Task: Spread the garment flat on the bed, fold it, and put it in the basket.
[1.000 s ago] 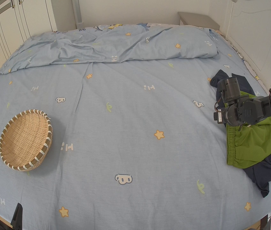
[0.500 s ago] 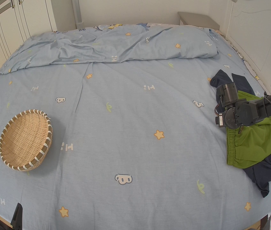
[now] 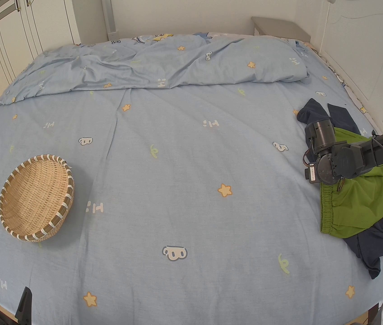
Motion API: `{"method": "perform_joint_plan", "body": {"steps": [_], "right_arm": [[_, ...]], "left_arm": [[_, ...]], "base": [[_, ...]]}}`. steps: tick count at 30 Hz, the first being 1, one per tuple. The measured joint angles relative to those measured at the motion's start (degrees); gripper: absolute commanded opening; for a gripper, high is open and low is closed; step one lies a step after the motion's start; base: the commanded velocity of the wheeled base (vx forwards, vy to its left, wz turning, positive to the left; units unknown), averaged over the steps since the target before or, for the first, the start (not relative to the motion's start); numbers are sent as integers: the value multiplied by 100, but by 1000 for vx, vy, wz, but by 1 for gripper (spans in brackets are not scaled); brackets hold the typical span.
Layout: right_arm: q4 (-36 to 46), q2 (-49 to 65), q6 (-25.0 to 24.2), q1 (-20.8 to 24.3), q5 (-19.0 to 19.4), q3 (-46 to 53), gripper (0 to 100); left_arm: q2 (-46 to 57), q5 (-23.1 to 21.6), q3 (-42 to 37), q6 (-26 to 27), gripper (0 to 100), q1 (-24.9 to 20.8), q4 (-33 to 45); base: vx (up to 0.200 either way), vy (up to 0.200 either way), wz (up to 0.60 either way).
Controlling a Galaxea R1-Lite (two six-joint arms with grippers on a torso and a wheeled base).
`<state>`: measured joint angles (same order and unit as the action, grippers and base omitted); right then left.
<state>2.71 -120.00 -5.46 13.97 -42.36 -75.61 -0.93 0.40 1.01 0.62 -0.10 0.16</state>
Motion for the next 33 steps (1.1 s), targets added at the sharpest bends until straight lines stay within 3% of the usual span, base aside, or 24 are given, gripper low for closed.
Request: {"method": "perform_joint_plan", "body": {"steps": [19, 28, 33], "right_arm": [[293, 148, 7, -33, 82, -102, 0], [955, 630, -55, -66, 484, -472, 0], [1108, 844, -411, -33, 1114, -581, 0]], "left_arm": [[0, 2, 0, 0, 100, 0, 2], [0, 2, 0, 0, 100, 0, 2], [0, 2, 0, 0, 100, 0, 2]], "base": [[0, 0, 0], [0, 0, 0], [0, 0, 0]]}}
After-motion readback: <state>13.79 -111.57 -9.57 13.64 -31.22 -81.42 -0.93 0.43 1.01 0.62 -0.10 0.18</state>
